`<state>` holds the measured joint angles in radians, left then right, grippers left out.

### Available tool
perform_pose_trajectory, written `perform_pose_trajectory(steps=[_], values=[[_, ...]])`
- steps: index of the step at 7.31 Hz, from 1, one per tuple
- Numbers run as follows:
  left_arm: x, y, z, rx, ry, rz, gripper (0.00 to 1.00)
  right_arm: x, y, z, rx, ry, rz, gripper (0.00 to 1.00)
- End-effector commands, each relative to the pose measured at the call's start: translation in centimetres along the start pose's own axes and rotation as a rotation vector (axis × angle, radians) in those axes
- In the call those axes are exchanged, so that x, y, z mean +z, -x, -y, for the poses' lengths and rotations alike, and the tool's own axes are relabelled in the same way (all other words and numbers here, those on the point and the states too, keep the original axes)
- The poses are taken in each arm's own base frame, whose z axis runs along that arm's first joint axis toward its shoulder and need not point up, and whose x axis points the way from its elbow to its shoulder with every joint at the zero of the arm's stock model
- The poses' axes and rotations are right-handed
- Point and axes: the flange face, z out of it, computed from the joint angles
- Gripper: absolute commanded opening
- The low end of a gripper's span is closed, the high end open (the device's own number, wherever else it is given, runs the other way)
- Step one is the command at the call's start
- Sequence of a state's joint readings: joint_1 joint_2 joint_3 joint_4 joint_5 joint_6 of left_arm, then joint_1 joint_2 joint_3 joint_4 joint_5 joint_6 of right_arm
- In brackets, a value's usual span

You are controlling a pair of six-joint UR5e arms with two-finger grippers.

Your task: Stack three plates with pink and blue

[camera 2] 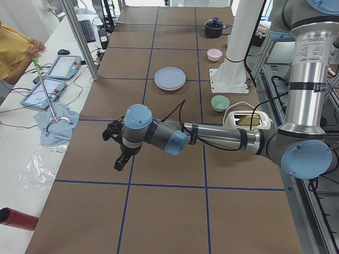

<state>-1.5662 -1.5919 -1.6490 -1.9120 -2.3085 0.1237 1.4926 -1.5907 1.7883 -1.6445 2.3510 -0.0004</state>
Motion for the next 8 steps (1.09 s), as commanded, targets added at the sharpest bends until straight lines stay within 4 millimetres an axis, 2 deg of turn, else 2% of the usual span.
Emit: perform_pose_trajectory(steps=[1,2,3,8], values=[[-0.9,-0.8,0.5,0.018,-0.019,0.004,1.0,0.1,-0.1,-0.1,0.004,0.002,0.001,1.0],[-1.7,-1.3,0.8,0.027,-0.031,0.006,1.0,0.0,-0.1,0.0,0.001,0.001,-0.001,1.0],[-1.5,-1.3,-0.1,0.02,-0.023,0.003,1.0,0.0,-0.1,0.0,0.001,0.001,-0.001,1.0],[-2.4,-2.1,0.5,0.037,-0.041,0.01,1.0,0.0,0.0,0.0,0.0,0.0,-0.001,1.0]])
